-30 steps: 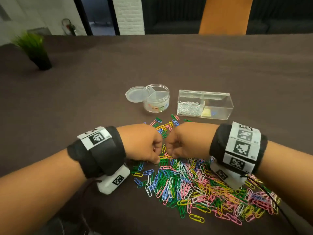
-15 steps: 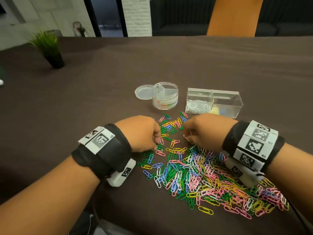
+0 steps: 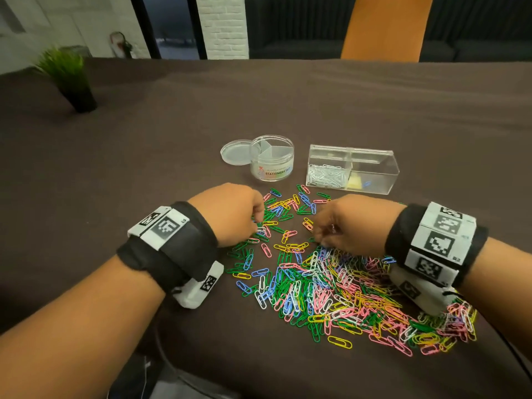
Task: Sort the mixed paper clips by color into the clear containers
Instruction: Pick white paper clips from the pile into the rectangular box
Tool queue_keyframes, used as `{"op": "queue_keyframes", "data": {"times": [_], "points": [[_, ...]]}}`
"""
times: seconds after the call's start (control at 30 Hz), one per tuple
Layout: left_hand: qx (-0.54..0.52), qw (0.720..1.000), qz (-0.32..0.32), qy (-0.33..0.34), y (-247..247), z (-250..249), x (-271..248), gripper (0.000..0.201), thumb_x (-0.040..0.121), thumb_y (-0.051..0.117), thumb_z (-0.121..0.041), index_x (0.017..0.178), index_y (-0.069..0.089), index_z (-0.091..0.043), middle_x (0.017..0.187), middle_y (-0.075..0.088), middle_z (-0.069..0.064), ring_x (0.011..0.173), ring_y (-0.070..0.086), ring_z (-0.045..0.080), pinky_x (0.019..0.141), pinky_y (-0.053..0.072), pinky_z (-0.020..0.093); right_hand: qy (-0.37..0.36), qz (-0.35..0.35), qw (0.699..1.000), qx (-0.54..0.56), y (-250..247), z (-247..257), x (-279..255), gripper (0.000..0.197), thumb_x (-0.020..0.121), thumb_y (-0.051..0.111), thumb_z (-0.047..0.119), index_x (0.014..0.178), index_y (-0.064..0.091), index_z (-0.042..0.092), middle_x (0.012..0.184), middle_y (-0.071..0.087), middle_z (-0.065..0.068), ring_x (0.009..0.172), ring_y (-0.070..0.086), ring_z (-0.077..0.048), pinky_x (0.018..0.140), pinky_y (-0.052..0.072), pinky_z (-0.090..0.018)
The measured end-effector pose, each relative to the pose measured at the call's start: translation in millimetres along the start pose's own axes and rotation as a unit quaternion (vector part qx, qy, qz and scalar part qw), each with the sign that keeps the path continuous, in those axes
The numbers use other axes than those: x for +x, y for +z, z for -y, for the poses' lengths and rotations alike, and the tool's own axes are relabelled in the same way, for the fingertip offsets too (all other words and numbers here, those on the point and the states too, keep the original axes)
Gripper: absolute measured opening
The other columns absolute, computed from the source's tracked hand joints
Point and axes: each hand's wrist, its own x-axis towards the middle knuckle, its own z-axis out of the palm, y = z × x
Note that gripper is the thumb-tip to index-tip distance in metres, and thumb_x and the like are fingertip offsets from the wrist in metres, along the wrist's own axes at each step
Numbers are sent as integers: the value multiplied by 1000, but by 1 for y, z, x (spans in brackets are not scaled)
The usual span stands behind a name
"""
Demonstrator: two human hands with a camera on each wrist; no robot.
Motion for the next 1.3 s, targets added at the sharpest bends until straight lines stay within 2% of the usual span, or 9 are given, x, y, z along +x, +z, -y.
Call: {"op": "queue_keyframes", "data": {"times": [0.27, 0.53, 0.67, 0.8, 0.9, 1.03, 1.13, 1.23, 1.3], "points": [[-11, 1000, -4, -1, 4, -2, -1, 26, 84, 54, -17, 95, 56, -41, 89, 65, -12, 87, 63, 16, 81, 53, 36, 20, -10, 999, -28, 1, -3, 2, 17, 91, 60, 24, 102, 66, 35, 98, 65, 13, 90, 60, -15, 82, 52, -33], [5, 1000, 11, 18, 3, -10, -4, 29, 88, 51, -22, 109, 61, -39, 86, 55, -11, 93, 59, 19, 76, 41, 28, 23, -18, 998, -56, 0, -2, -2, 18, 93, 57, 37, 105, 69, 31, 98, 69, 10, 90, 64, -16, 82, 54, -33], [3, 1000, 2, 30, -2, -9, -3, 38, 90, 48, -21, 117, 64, -42, 106, 64, -6, 98, 58, 19, 80, 43, 27, 22, 0, 999, -43, -3, 0, -3, 18, 89, 63, 37, 106, 66, 35, 94, 67, 13, 86, 60, -13, 80, 54, -31], [-3, 1000, -18, 21, 0, -7, -4, 26, 89, 50, -23, 105, 64, -39, 85, 62, -9, 89, 59, 17, 74, 42, 27, 10, -16, 999, -31, -1, 0, -2, 14, 89, 59, 30, 100, 63, 37, 81, 61, 13, 77, 55, -12, 72, 48, -26], [1, 999, -35, 29, 2, -8, -3, 18, 91, 53, -27, 102, 64, -37, 93, 67, -10, 94, 62, 16, 77, 46, 28, 7, -35, 999, -16, 0, 0, -3, 16, 87, 54, 25, 94, 61, 37, 82, 61, 12, 78, 56, -15, 73, 50, -29], [-14, 998, -46, 37, 3, -9, -1, 25, 92, 57, -28, 115, 62, -36, 98, 70, -7, 98, 63, 17, 82, 50, 31, 11, -41, 999, 13, 0, 0, -7, 27, 84, 50, 19, 97, 62, 39, 85, 61, 10, 78, 57, -16, 72, 49, -28], [-51, 997, -54, 31, 2, -4, -1, 26, 90, 60, -26, 115, 63, -32, 90, 71, -8, 95, 65, 14, 84, 51, 32, 3, -66, 998, 17, 1, -2, -9, 16, 88, 54, 22, 94, 66, 31, 85, 55, 10, 78, 53, -14, 70, 46, -28], [-102, 992, -69, 29, 0, -2, -3, 34, 89, 63, -22, 122, 59, -29, 73, 70, -14, 83, 66, 3, 77, 51, 25, -9, -92, 995, 26, -3, -2, -10, 16, 95, 55, 25, 96, 70, 27, 92, 50, 12, 82, 50, -7, 74, 42, -25], [-153, 985, -68, 34, -1, -1, -5, 37, 89, 63, -18, 123, 57, -31, 71, 72, -13, 73, 67, -1, 64, 49, 16, -6, -89, 995, 41, -8, -3, -12, 23, 96, 50, 18, 103, 69, 30, 94, 57, 14, 80, 57, -4, 74, 47, -25]]}}
